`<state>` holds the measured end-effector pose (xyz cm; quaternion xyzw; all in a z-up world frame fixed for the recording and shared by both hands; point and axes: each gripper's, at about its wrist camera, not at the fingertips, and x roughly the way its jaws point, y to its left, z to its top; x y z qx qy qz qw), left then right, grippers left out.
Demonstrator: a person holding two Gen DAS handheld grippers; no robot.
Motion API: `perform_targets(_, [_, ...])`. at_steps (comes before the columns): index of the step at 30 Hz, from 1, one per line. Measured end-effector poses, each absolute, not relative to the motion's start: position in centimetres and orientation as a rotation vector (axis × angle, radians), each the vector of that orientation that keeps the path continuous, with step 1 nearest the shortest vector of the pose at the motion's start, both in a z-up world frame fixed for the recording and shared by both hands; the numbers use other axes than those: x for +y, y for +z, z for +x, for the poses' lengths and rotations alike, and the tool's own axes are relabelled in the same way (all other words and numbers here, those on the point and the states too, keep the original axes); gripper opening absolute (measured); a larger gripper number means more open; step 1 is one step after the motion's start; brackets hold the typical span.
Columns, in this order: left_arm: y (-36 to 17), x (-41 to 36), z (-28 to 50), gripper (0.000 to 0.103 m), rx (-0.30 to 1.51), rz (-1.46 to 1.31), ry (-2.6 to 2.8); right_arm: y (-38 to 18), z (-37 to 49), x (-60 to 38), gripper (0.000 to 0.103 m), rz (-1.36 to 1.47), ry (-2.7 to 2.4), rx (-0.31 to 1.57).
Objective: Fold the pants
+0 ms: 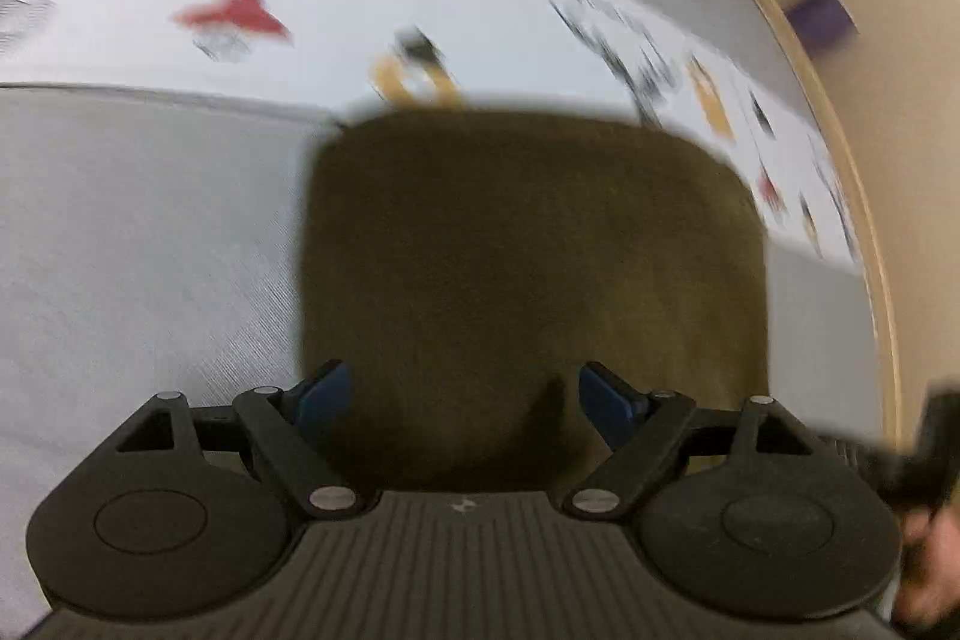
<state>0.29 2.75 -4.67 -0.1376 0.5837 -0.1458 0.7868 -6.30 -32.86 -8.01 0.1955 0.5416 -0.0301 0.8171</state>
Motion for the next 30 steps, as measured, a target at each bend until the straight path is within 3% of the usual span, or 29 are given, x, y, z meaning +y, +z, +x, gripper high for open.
perform_targets(4, [-6.0, 0.4, -0.4, 0.086, 1.227, -0.064, -0.332, -8.0, -7.3, -31.4, 0.044, 0.404, -0.066, 1.121])
perform_targets(5, [-6.1, 0.5, -0.1, 0.080, 1.224, -0.082, -0.346, -8.0, -7.4, -31.2, 0.039, 0.416, -0.063, 1.117])
perform_targets(6, [-6.0, 0.7, 0.3, 0.074, 1.227, -0.100, -0.363, -7.9, -7.6, -30.9, 0.038, 0.423, -0.071, 1.113])
perform_targets(8, [-5.7, 1.0, 0.7, 0.071, 1.223, -0.109, -0.374, -7.8, -7.8, -30.7, 0.036, 0.441, -0.085, 1.112])
perform_targets(14, [-4.8, 0.6, 0.6, 0.073, 1.175, -0.012, -0.367, -7.8, -8.8, -29.7, 0.037, 0.501, -0.080, 1.140])
perform_targets(19, [-2.5, 0.9, -0.7, 0.073, 1.077, -0.028, -0.437, -6.4, -10.4, -29.4, 0.041, 0.535, -0.194, 1.016])
perform_targets(22, [-4.9, -0.3, -1.2, 0.073, 1.142, 0.096, -0.441, -6.4, -10.7, -27.8, 0.042, 0.406, -0.208, 0.999])
perform_targets(24, [-6.5, -0.7, -1.9, 0.080, 1.159, 0.162, -0.437, -7.3, -10.4, -27.1, 0.048, 0.343, -0.227, 1.038])
perform_targets(30, [-1.5, 0.2, -4.0, 0.080, 0.983, 0.195, -0.369, -4.1, -11.7, -26.8, 0.054, 0.364, -0.334, 0.953])
